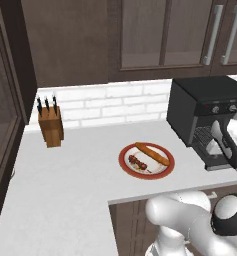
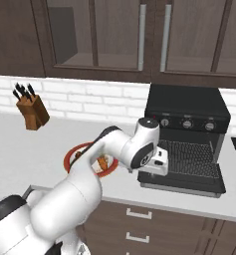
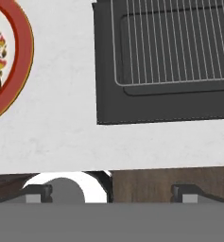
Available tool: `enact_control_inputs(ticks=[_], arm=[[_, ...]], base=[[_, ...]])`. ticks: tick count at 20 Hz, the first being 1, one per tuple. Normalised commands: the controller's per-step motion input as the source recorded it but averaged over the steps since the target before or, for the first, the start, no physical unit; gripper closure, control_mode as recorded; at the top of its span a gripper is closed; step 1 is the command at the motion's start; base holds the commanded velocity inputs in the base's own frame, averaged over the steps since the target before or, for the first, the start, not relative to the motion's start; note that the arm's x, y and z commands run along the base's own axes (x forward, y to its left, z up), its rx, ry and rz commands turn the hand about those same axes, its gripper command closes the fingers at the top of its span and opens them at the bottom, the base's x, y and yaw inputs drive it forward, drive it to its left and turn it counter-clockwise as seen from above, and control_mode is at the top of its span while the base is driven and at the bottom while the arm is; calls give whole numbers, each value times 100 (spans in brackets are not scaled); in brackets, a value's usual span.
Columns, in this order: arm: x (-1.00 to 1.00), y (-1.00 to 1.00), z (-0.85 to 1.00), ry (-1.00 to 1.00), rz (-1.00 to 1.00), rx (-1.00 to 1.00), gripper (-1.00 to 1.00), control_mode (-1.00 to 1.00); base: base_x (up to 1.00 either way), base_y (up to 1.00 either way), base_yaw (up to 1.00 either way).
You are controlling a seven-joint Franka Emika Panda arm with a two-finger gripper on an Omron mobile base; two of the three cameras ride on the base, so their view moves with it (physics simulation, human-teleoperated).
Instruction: Pick up the kebab skewer and baguette bread, and place them inside the toaster oven. Close the toaster oven door and start by setting the timer.
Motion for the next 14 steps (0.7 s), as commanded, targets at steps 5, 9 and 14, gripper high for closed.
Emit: enact_control_inputs(ticks=[5,9,14], arm=[[11,61,0,0,2,0,-100,-100],[0,34,0,6,0,-5,-100,-100],[16,45,0,1,4,-9,-100,-100]], base=[[0,0,0],[0,0,0],[0,0,0]])
